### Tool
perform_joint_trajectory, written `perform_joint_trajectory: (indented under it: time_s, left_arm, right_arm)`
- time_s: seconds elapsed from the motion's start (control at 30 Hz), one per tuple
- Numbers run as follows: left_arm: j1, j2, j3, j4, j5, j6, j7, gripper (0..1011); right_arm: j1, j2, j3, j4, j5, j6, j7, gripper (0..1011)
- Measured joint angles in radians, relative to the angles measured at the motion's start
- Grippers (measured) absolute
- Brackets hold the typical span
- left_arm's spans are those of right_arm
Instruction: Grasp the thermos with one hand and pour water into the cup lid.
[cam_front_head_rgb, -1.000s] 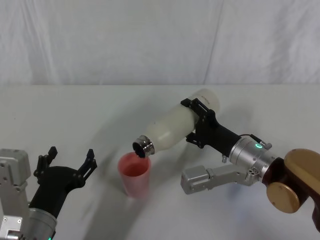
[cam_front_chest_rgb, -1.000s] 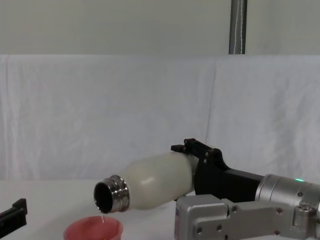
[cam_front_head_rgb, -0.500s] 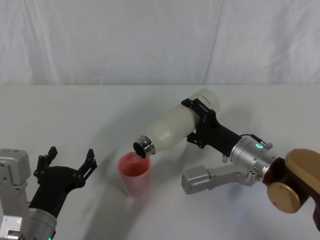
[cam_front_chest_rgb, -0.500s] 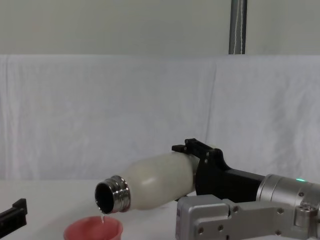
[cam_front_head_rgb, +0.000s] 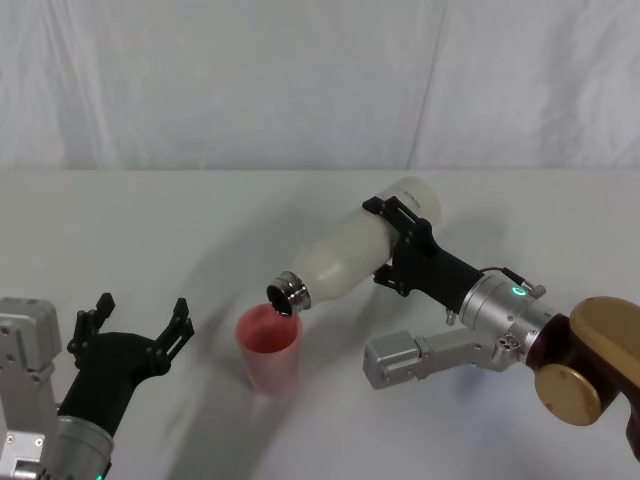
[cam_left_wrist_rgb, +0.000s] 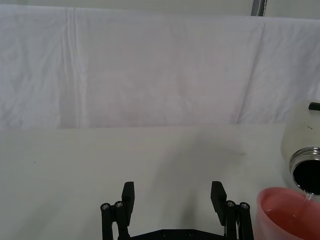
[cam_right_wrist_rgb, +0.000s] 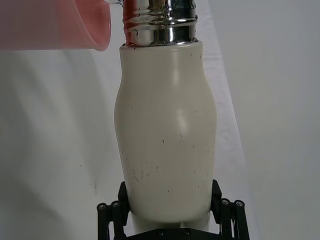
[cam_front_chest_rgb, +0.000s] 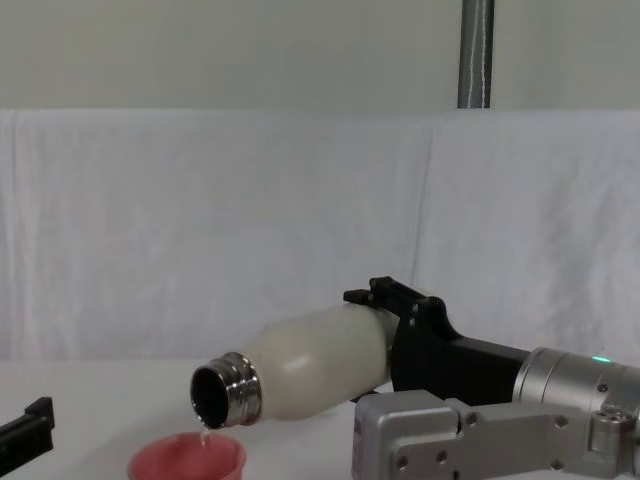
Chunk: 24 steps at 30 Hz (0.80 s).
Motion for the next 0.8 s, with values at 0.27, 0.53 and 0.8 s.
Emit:
perform_joint_trajectory:
  time_s: [0.27,0.53,0.8]
  left_arm:
    - [0.0,0.0,0.0,0.0,0.0,0.0,0.0,1001]
    - [0.0,0.0,0.0,0.0,0.0,0.0,0.0,1001]
    - [0.0,0.0,0.0,0.0,0.0,0.0,0.0,1001]
  right_arm:
    - [0.001,0.001,-0.001,0.001,-0.003,0.0,-0.003,952]
    - [0.002,0.002,-0.003,0.0,-0.005,0.001,-0.003,952]
    - [0.003,0.002,-0.004,0.0,-0.006,0.001,-0.005,952]
